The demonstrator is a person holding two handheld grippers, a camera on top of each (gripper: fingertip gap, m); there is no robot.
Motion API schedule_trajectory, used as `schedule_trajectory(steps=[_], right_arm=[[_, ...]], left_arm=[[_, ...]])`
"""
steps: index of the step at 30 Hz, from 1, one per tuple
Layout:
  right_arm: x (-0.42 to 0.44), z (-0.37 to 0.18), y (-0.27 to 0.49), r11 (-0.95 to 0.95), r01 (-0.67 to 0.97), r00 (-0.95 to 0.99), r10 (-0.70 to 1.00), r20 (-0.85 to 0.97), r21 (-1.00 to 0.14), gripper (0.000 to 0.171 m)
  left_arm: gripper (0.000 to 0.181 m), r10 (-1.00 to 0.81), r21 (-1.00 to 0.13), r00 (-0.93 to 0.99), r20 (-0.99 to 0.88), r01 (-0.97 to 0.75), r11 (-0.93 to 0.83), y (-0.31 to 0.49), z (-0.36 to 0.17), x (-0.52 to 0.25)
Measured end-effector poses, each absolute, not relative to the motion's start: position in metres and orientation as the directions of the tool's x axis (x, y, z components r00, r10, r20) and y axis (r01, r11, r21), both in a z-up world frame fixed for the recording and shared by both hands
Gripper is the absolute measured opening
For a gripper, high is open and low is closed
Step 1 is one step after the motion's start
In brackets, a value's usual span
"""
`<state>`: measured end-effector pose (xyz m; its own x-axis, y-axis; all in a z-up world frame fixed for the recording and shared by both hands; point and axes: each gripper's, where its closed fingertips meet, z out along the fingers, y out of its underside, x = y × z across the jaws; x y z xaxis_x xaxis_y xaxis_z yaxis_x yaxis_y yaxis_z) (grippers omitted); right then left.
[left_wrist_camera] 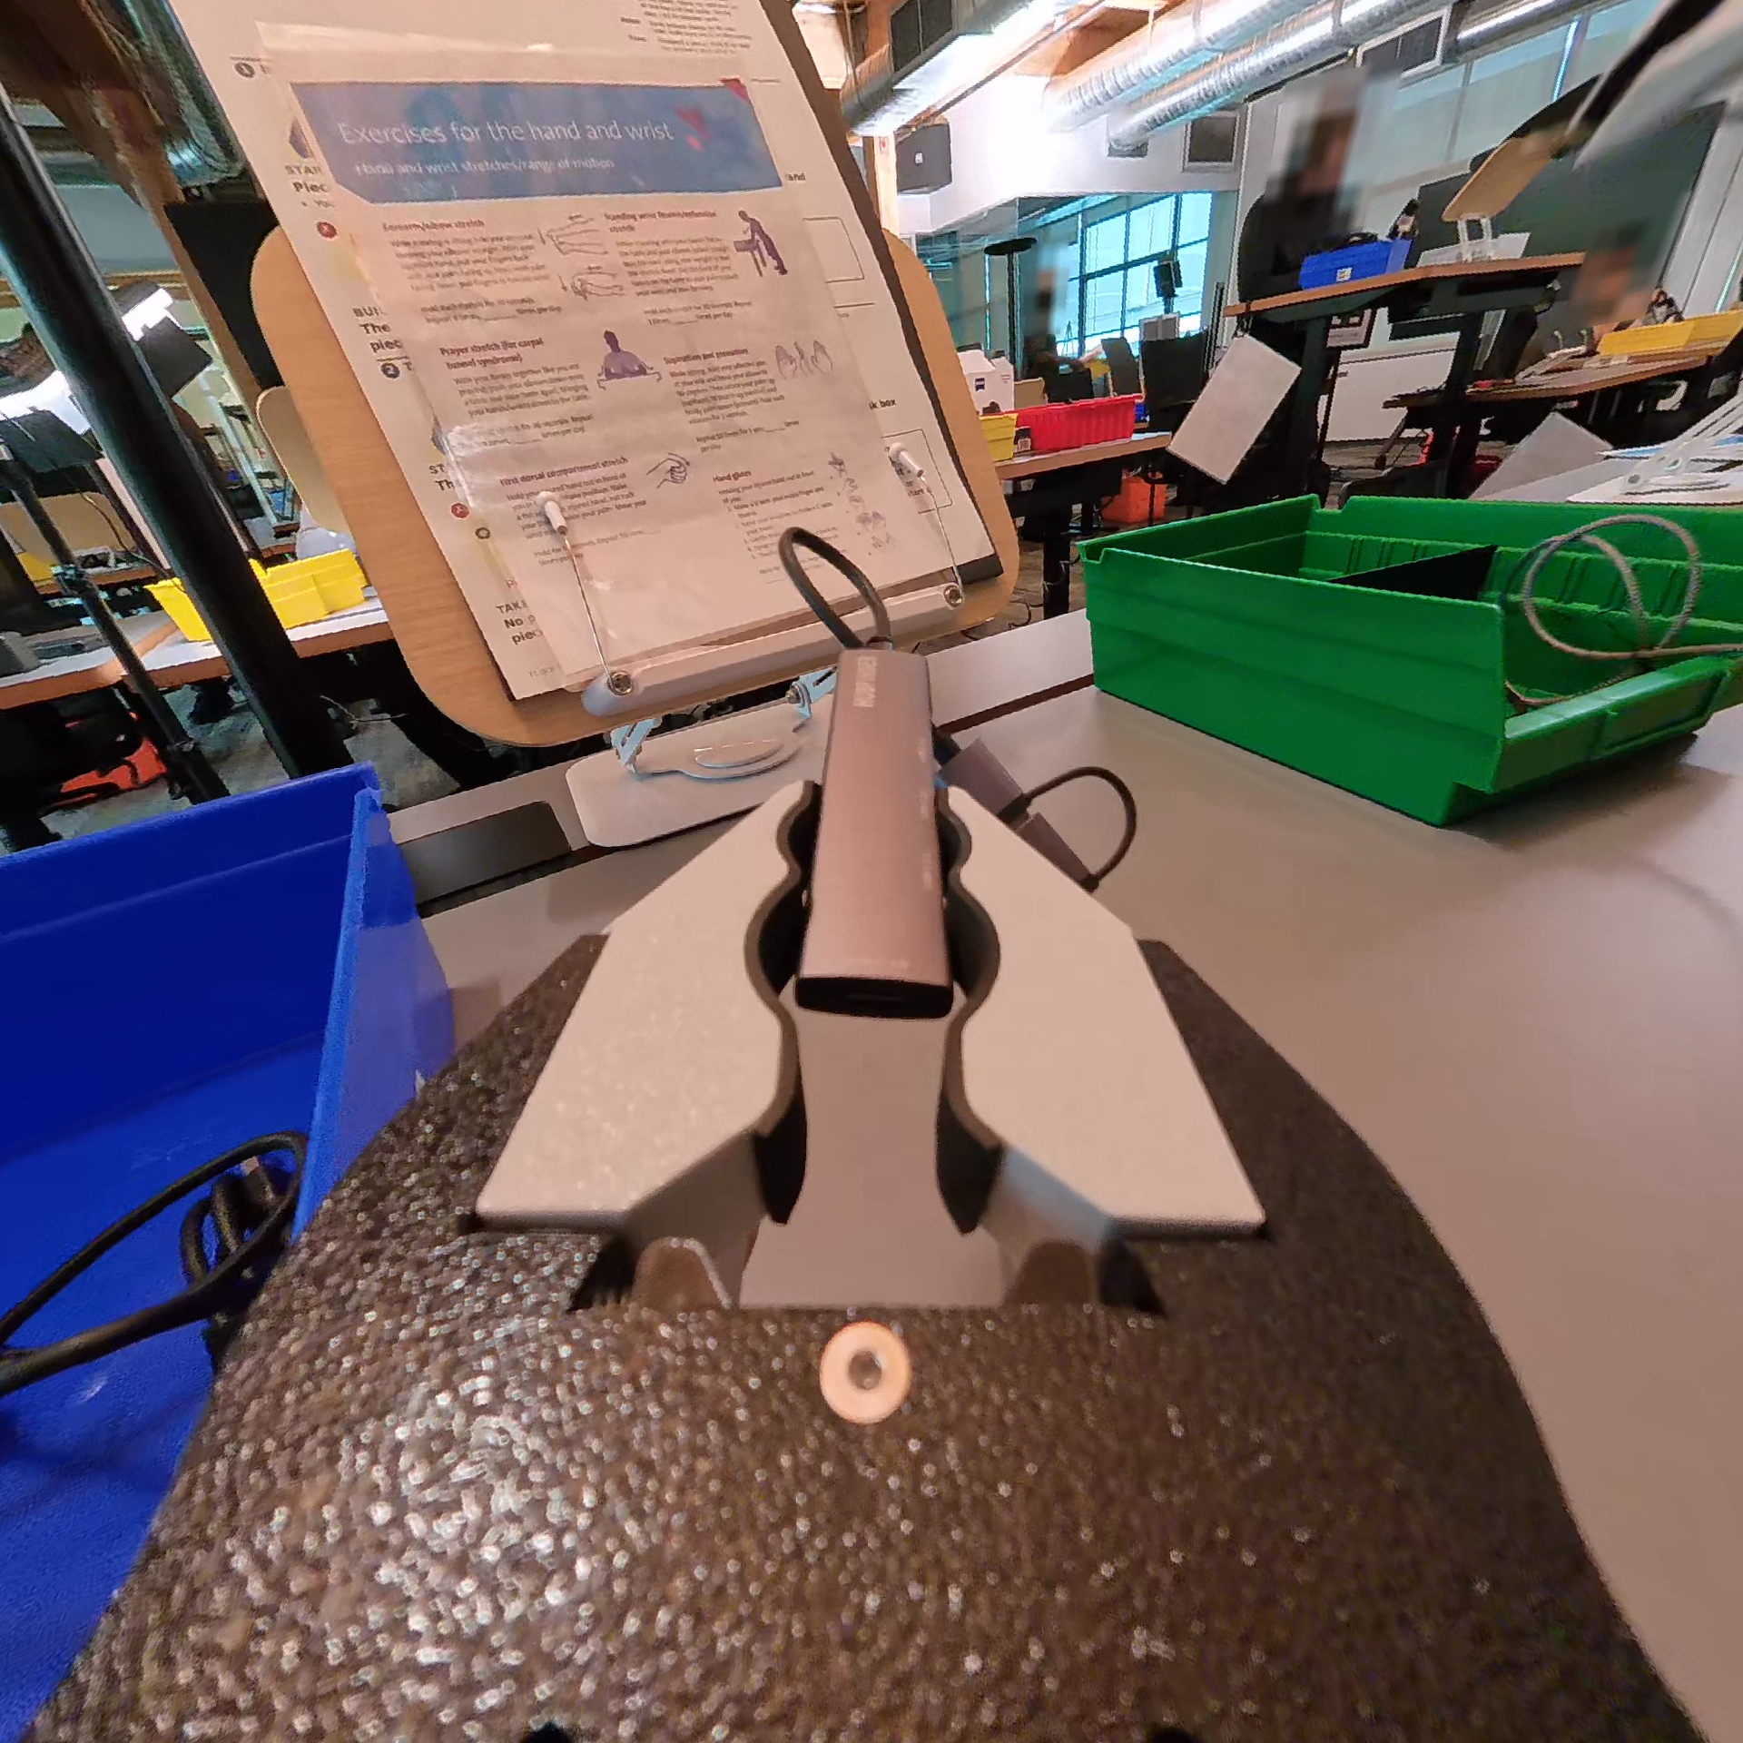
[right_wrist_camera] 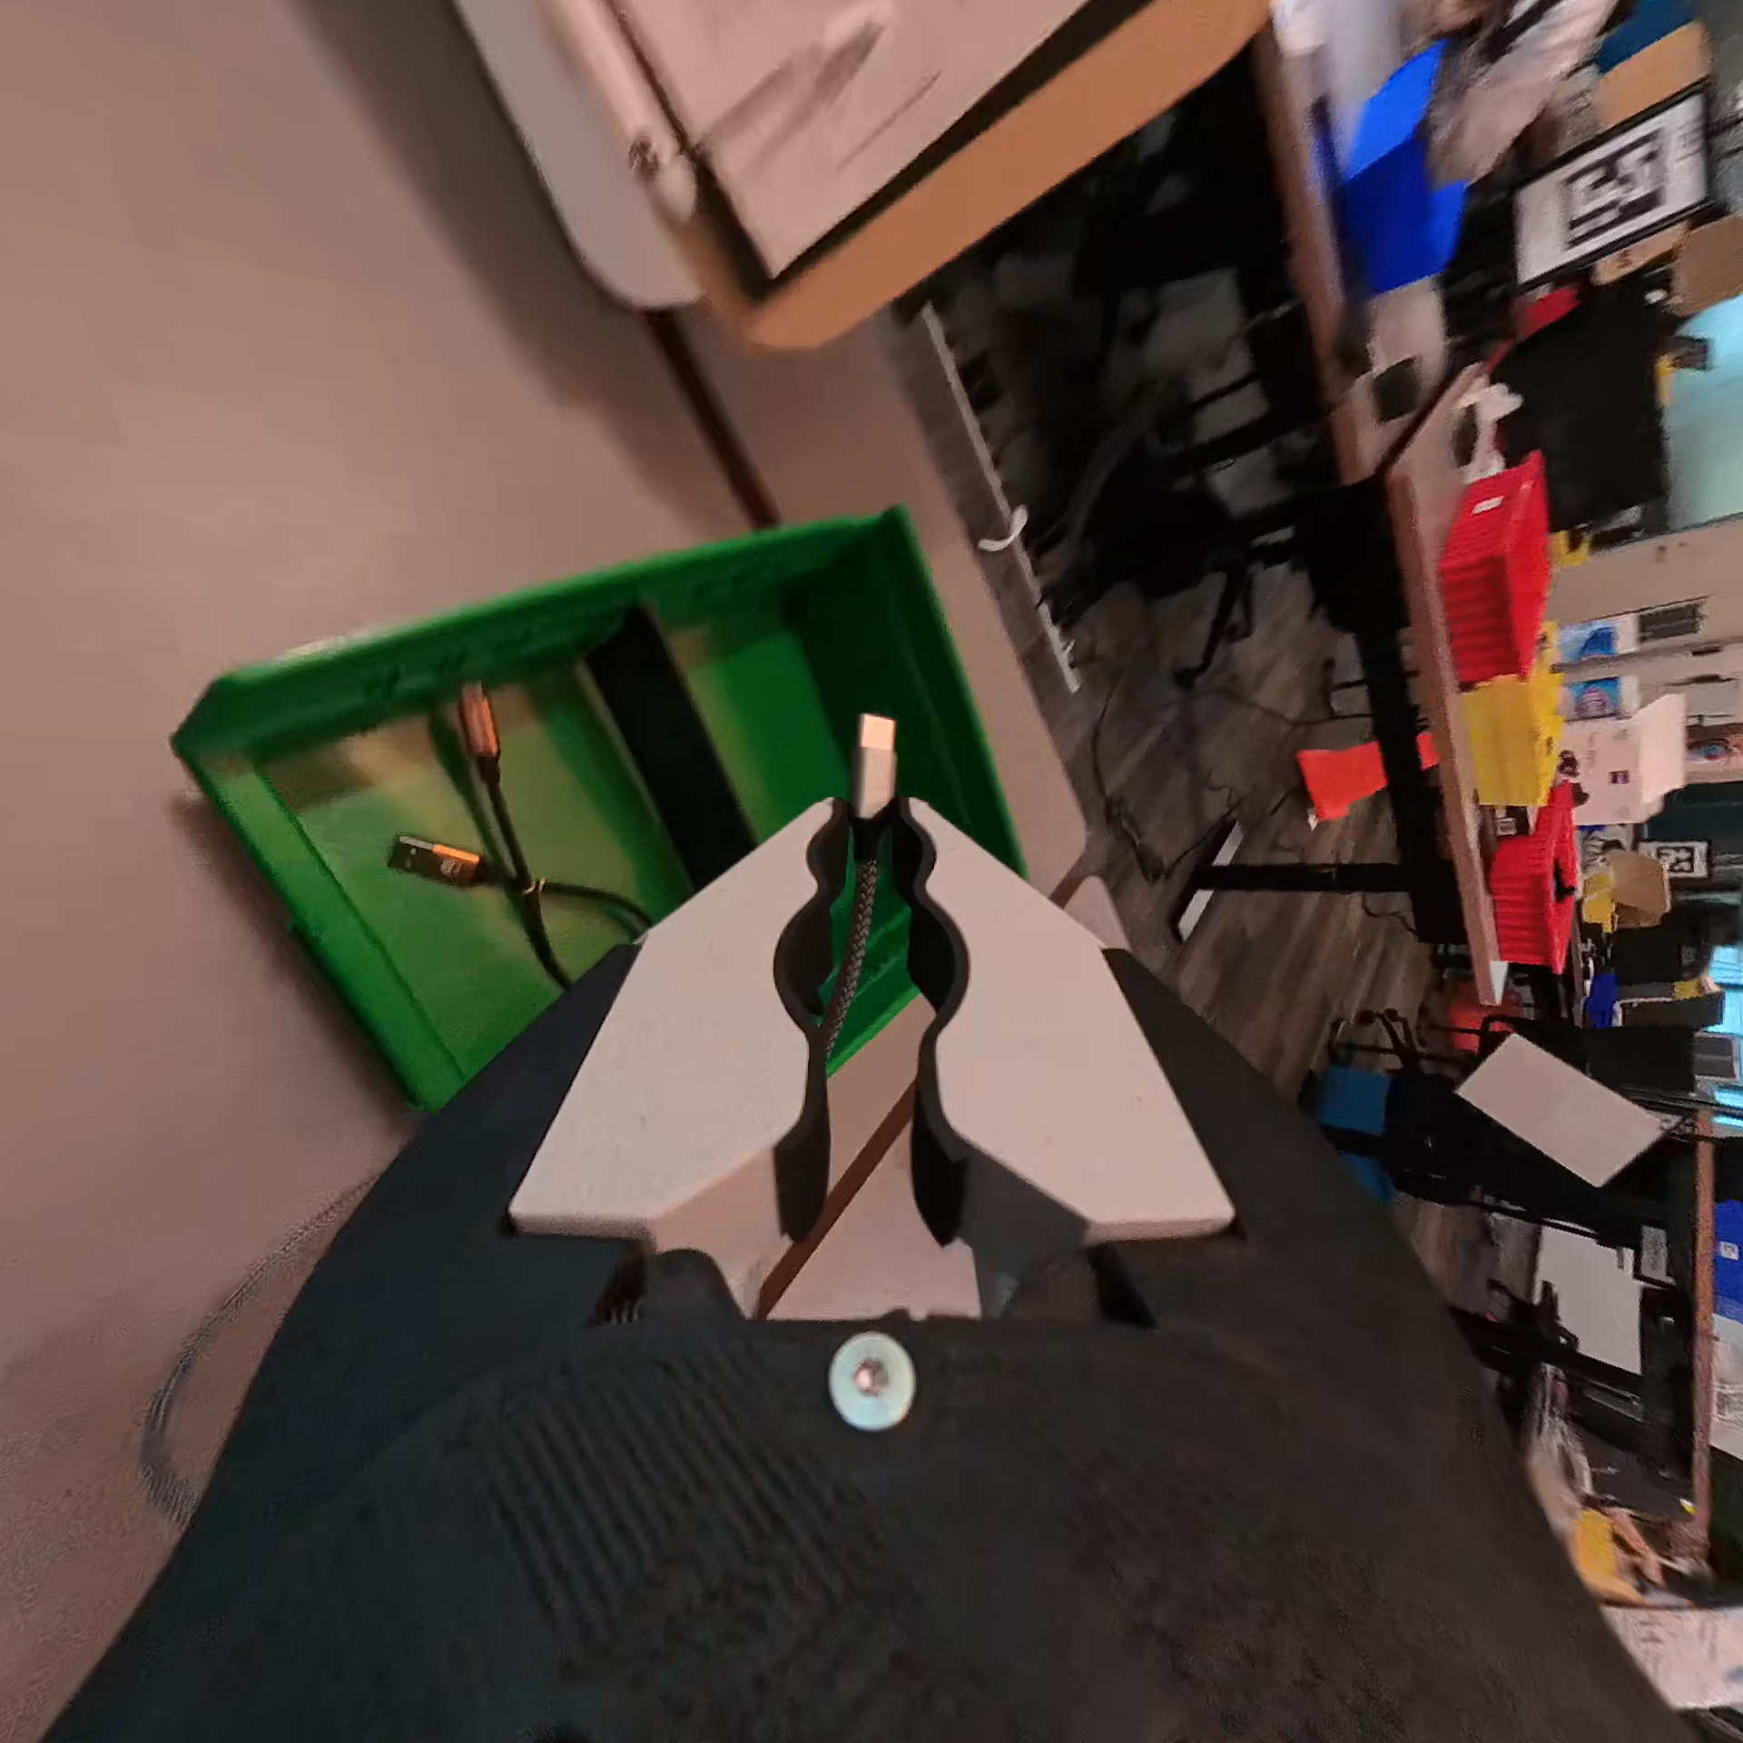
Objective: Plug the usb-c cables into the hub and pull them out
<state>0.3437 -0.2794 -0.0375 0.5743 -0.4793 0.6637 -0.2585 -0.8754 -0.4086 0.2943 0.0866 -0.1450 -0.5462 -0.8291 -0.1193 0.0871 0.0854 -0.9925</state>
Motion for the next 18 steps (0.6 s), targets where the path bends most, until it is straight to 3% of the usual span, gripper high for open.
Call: schedule_trajectory(steps=[10, 11, 13, 15, 17, 18], right_arm=[[0.376, -0.183, -0.247, -0.919, -0.342, 0.777, -0.395, 0.49, -0.198, 0.008], [0.382, -0.188, -0.251, -0.92, -0.356, 0.769, -0.389, 0.507, -0.166, 0.017], [0.386, -0.19, -0.258, -0.913, -0.385, 0.754, -0.394, 0.526, -0.133, 0.061], [0.387, -0.181, -0.255, -0.896, -0.405, 0.735, -0.437, 0.519, -0.181, 0.093], [0.381, -0.164, -0.248, -0.866, -0.418, 0.723, -0.499, 0.477, -0.274, 0.11], [0.372, -0.155, -0.246, -0.854, -0.429, 0.729, -0.52, 0.445, -0.294, 0.11]], left_arm=[[0.022, -0.822, -0.993, -0.558, -0.115, 0.072, 0.09, 0.084, -0.15, 0.295], [0.022, -0.821, -0.993, -0.559, -0.117, 0.07, 0.094, 0.084, -0.151, 0.295], [0.022, -0.82, -0.993, -0.56, -0.116, 0.067, 0.095, 0.084, -0.152, 0.296], [0.022, -0.818, -0.993, -0.563, -0.118, 0.068, 0.096, 0.083, -0.151, 0.296], [0.022, -0.814, -0.993, -0.568, -0.12, 0.076, 0.093, 0.082, -0.149, 0.294], [0.022, -0.813, -0.992, -0.569, -0.126, 0.08, 0.098, 0.082, -0.149, 0.294]])
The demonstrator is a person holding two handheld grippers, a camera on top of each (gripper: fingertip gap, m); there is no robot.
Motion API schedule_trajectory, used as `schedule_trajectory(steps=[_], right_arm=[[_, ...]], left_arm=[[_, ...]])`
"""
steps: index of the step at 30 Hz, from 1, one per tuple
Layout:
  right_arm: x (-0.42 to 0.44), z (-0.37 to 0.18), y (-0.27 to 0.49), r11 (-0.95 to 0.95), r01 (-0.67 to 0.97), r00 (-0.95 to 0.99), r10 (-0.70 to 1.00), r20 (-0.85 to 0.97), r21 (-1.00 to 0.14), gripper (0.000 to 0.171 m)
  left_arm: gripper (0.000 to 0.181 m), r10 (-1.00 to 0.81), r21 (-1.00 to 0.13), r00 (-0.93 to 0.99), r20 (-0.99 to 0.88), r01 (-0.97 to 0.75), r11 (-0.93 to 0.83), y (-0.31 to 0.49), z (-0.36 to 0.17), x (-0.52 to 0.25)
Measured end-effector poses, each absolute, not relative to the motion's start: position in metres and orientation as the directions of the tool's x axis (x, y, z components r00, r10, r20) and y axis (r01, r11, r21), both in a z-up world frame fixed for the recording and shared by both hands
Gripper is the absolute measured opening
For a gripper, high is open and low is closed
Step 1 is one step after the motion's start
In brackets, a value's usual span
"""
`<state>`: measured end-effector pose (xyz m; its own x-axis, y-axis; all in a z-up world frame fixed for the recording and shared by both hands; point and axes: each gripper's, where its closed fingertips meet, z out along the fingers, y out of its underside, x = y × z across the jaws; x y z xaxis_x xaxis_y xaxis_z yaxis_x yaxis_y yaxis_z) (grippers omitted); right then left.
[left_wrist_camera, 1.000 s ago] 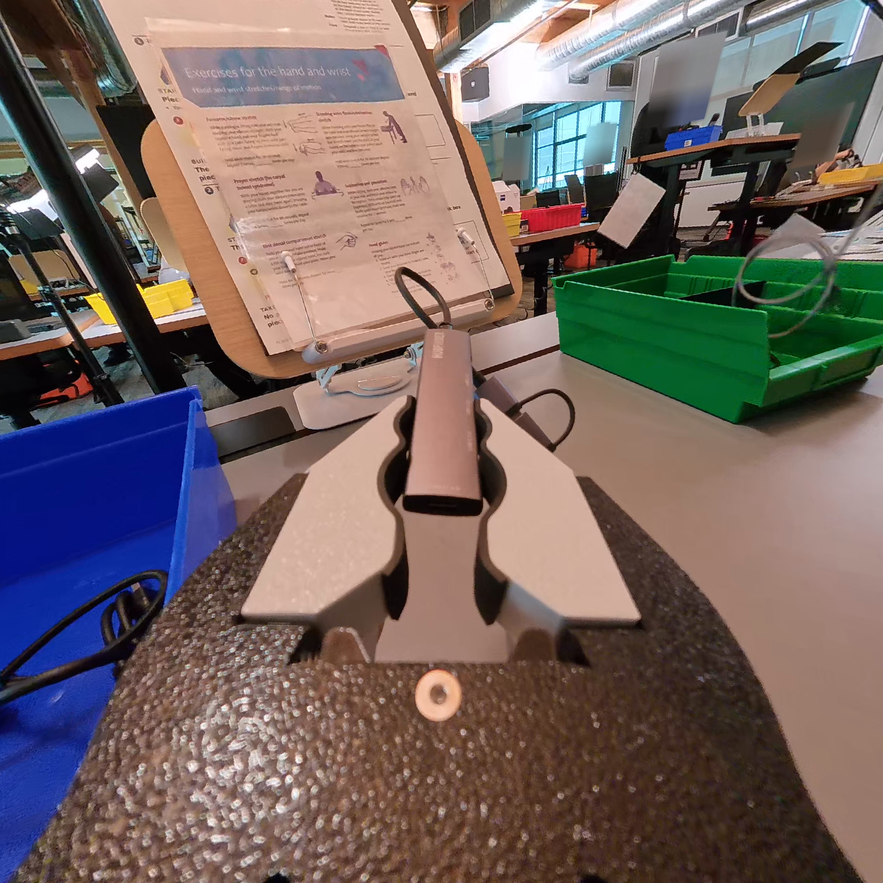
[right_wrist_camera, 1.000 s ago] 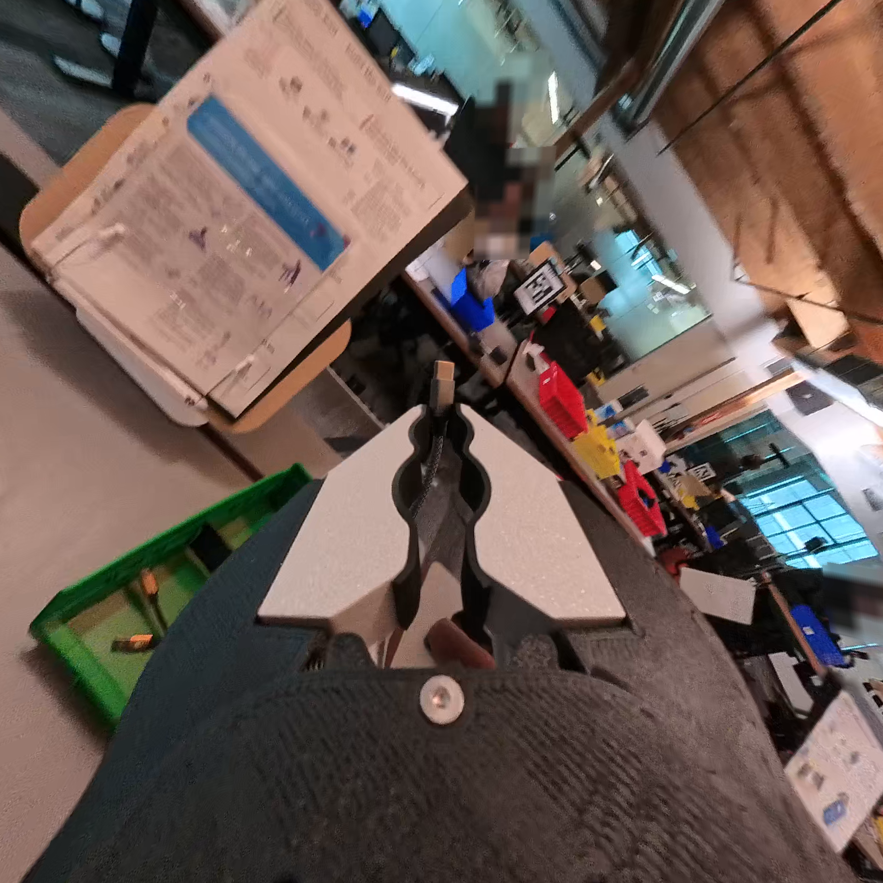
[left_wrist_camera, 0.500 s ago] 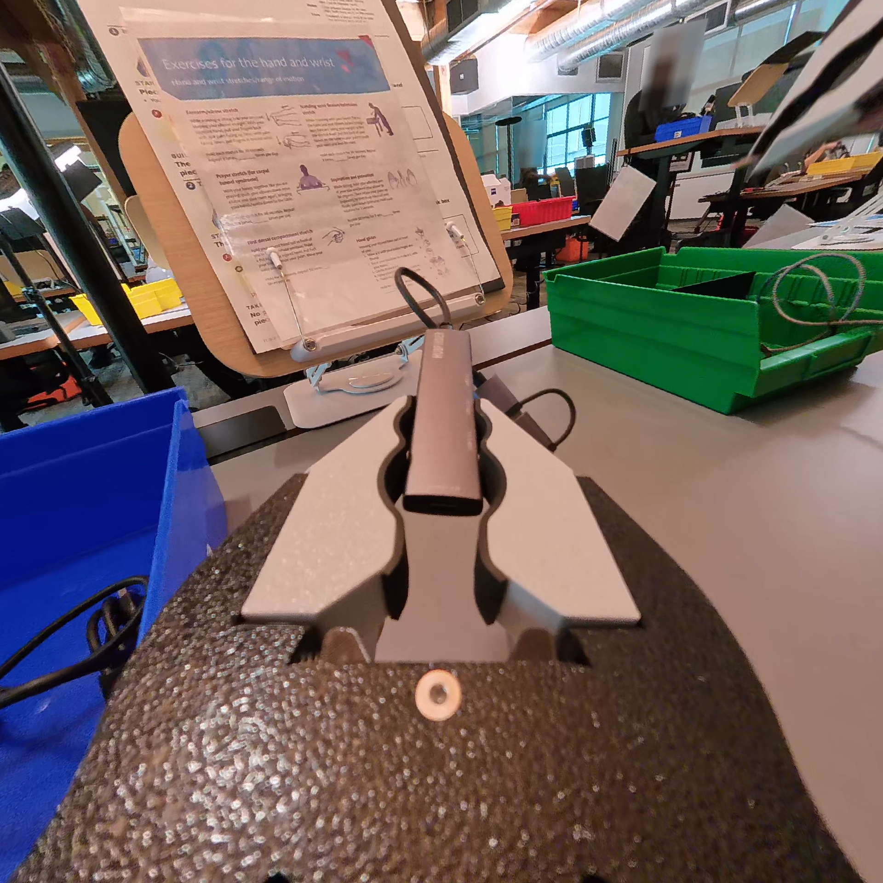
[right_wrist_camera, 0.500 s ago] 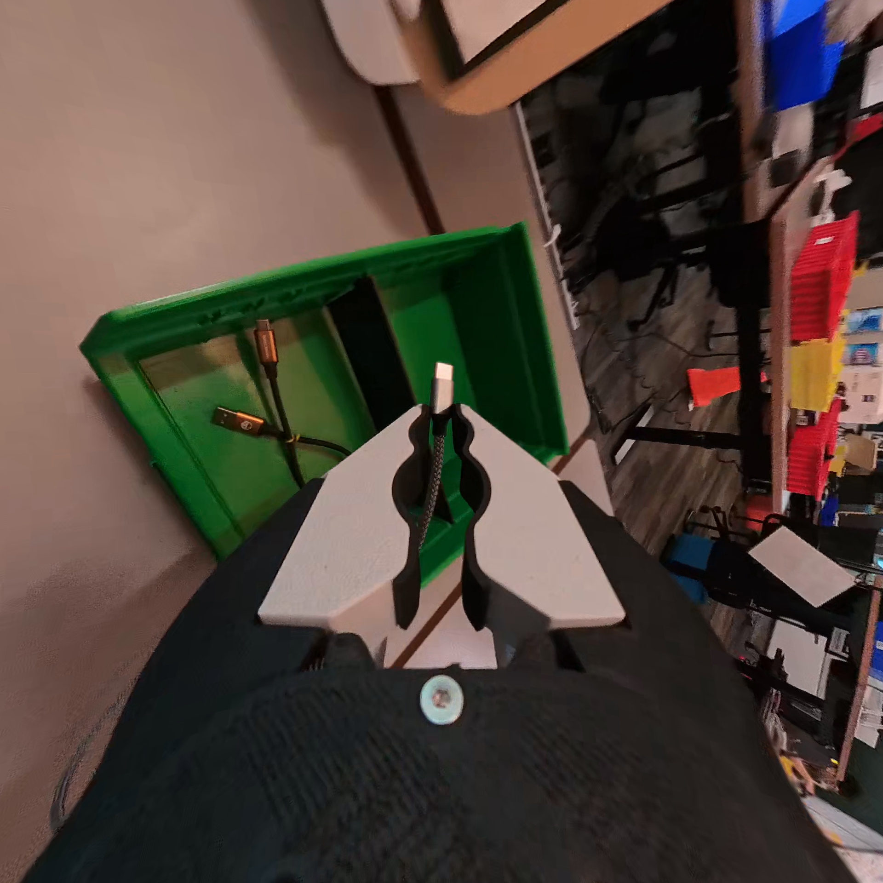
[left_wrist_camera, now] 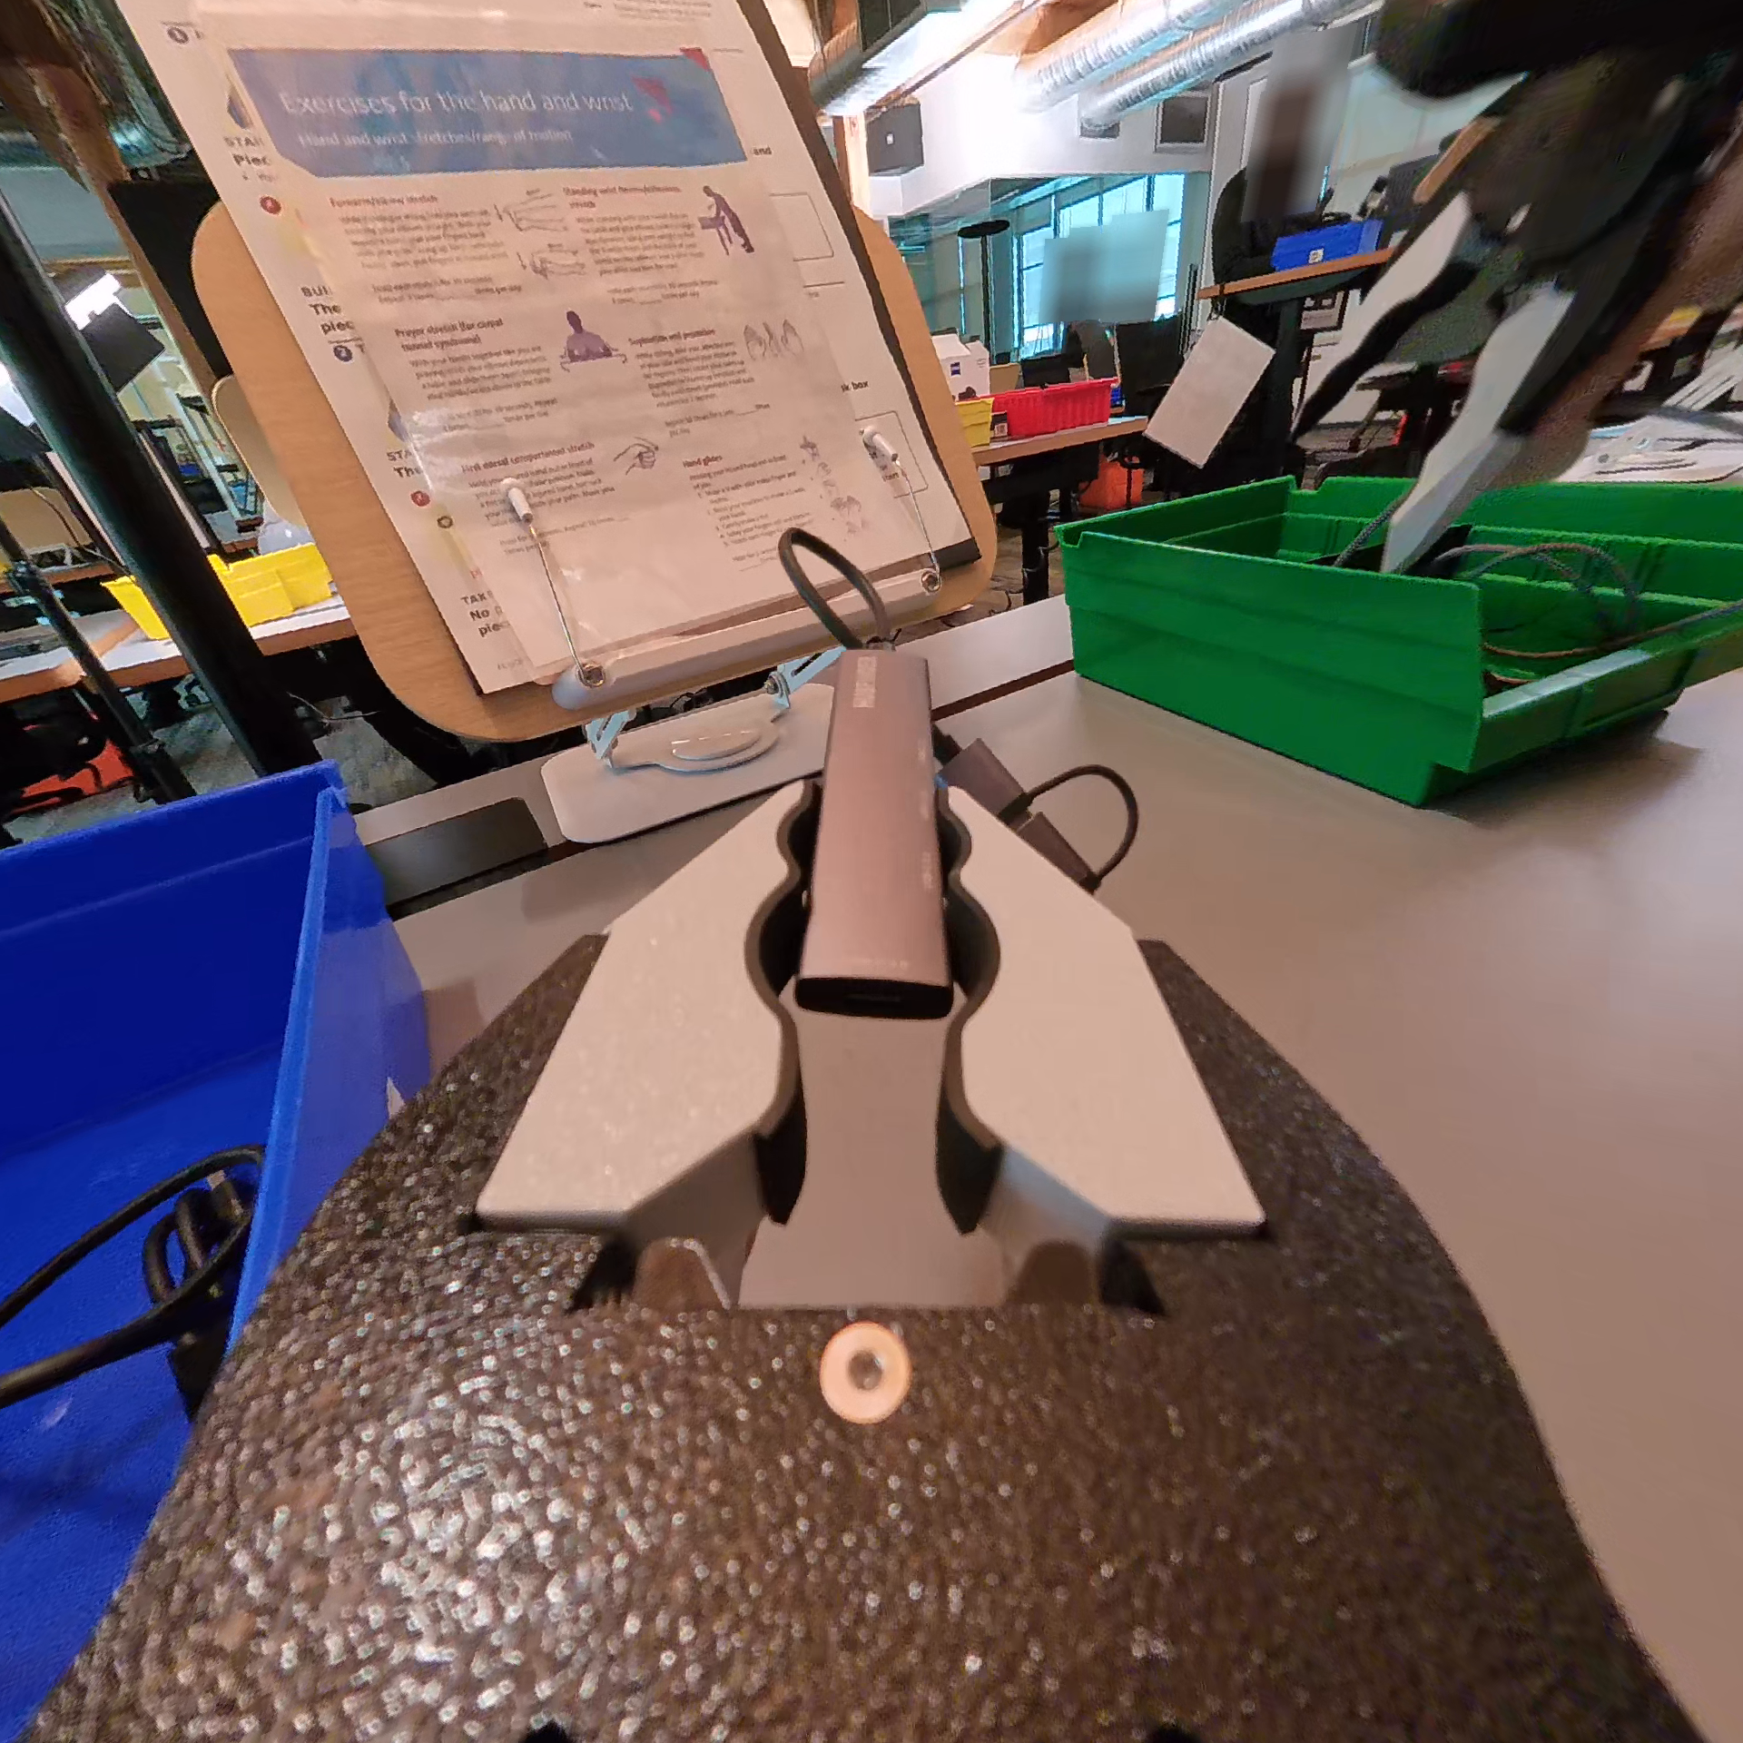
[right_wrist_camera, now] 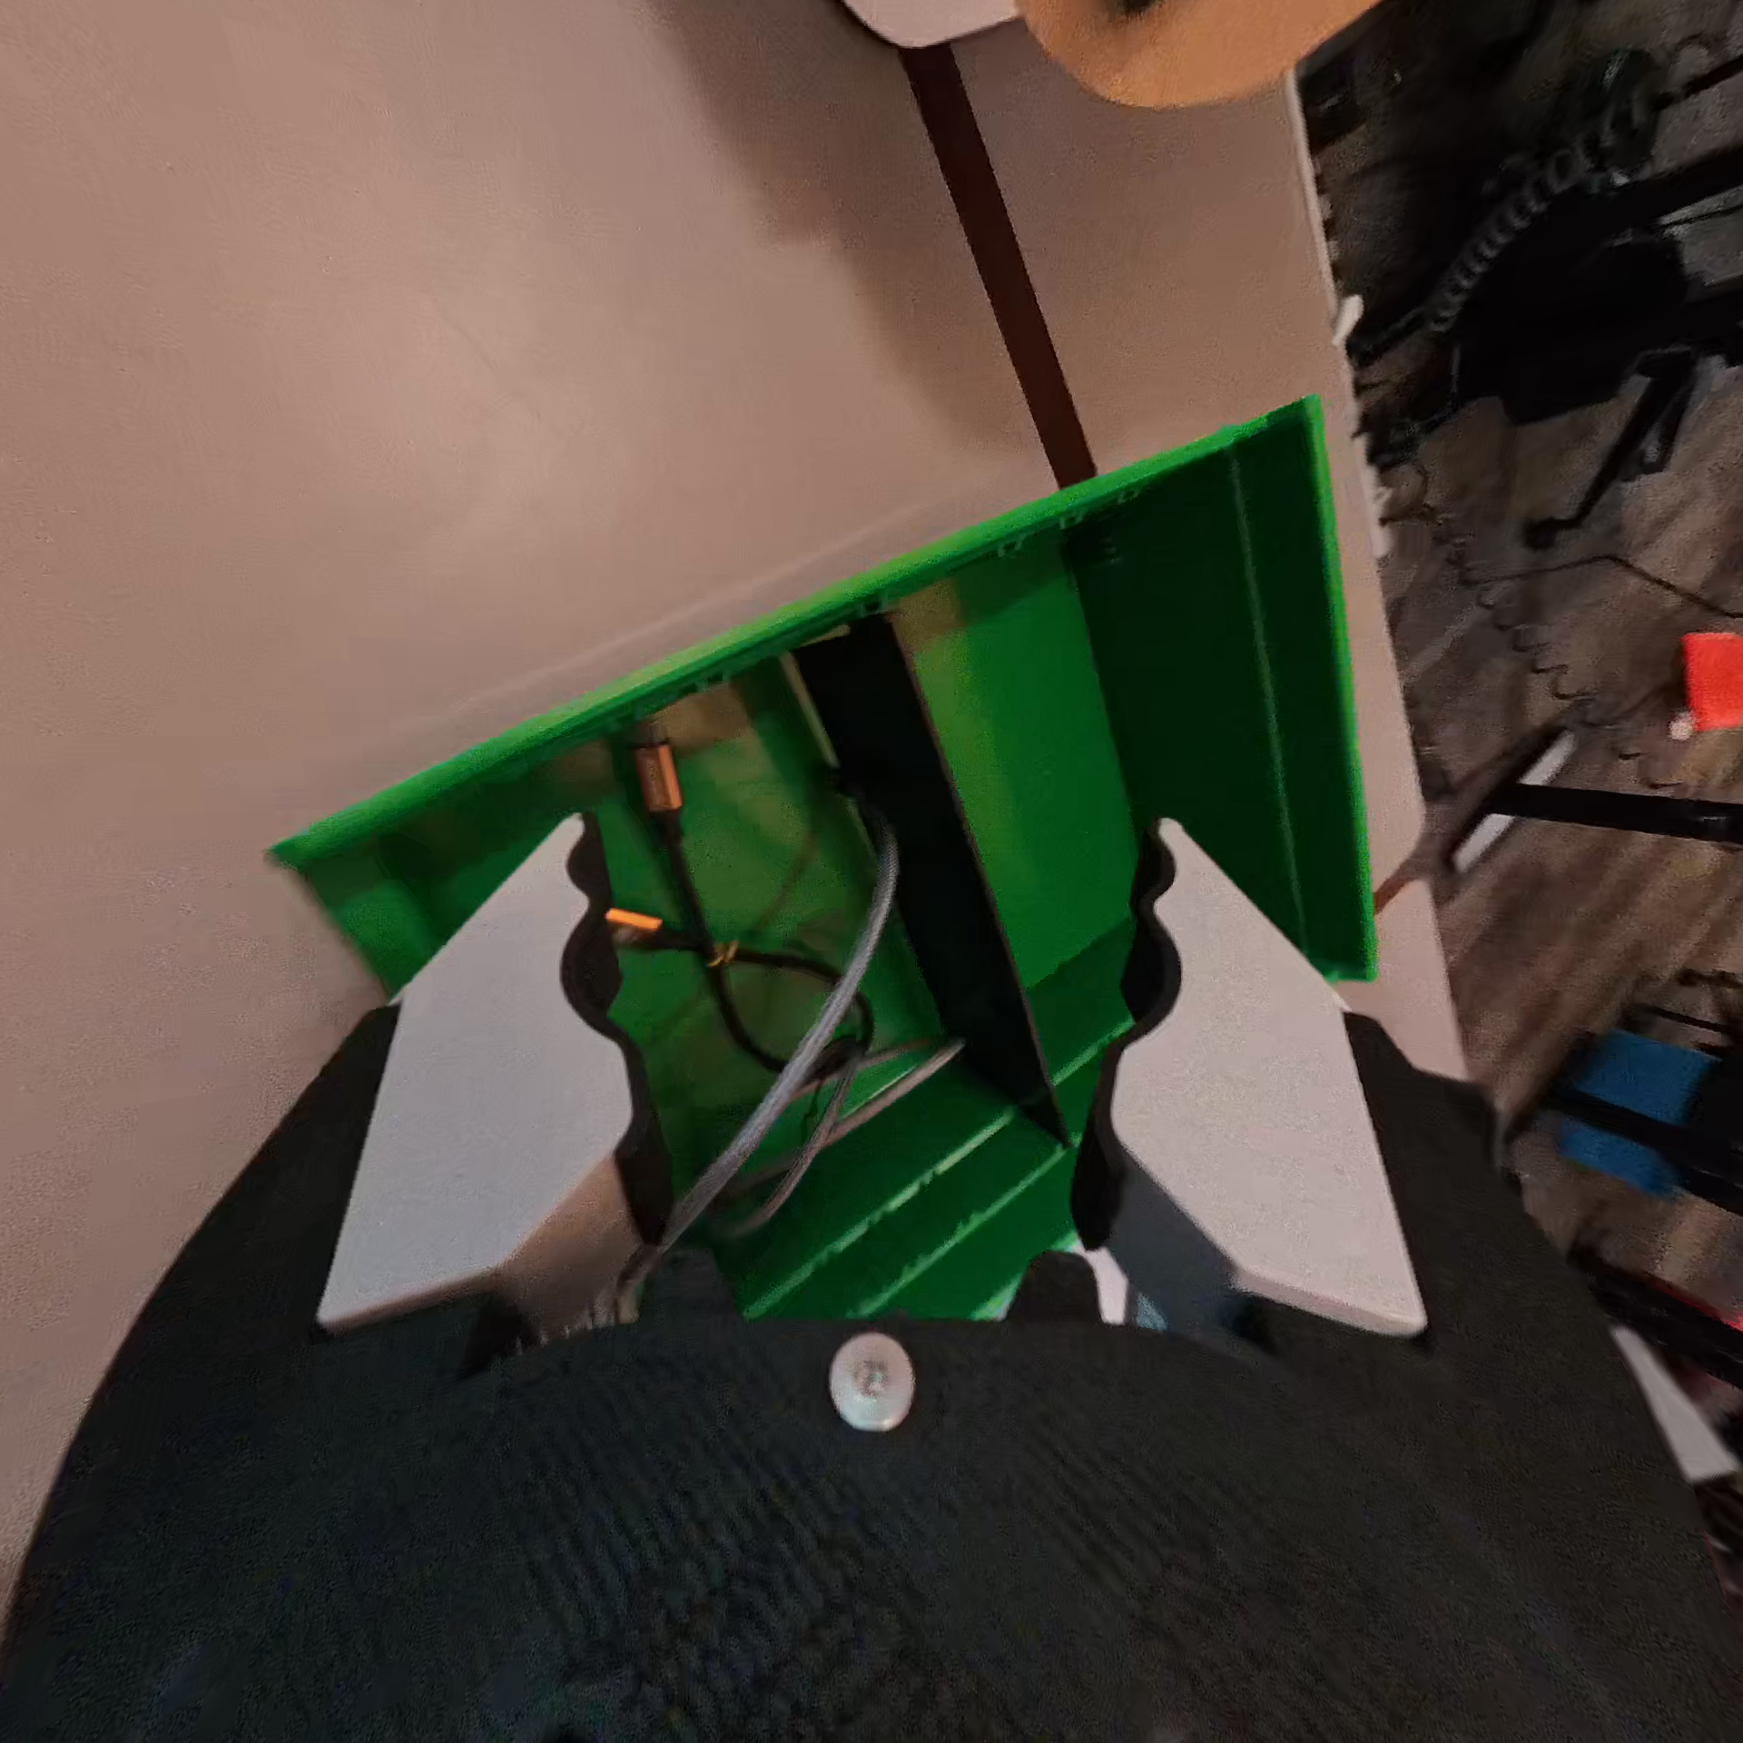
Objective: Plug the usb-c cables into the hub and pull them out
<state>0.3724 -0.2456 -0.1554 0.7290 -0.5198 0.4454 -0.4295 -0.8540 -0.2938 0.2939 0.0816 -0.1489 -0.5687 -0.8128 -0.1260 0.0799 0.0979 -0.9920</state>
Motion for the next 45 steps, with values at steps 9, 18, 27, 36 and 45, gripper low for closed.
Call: schedule_trajectory(steps=[9, 18, 27, 36, 45], right_arm=[[0.246, -0.145, -0.265, -0.798, -0.547, 0.709, -0.603, 0.367, -0.253, 0.09], [0.236, -0.231, -0.267, -0.778, -0.553, 0.688, -0.628, 0.364, -0.297, 0.015], [0.3, -0.197, -0.242, -0.638, -0.555, 0.556, -0.762, 0.332, -0.534, 0.0], [0.297, -0.197, -0.24, -0.668, -0.557, 0.618, -0.73, 0.29, -0.493, 0.12], [0.225, -0.118, -0.131, -0.299, -0.279, 0.838, -0.54, -0.08, -0.912, 0.12]], left_arm=[[0.022, -0.811, -0.994, -0.574, -0.111, 0.079, 0.08, 0.083, -0.147, 0.292], [0.022, -0.794, -0.993, -0.596, -0.118, 0.076, 0.091, 0.075, -0.15, 0.289], [0.022, -0.787, -0.994, -0.608, -0.107, 0.063, 0.086, 0.072, -0.153, 0.289], [0.022, -0.781, -0.995, -0.616, -0.101, 0.053, 0.086, 0.072, -0.155, 0.289], [0.022, -0.612, -0.999, -0.791, -0.006, 0.029, -0.029, 0.05, -0.147, 0.268]])
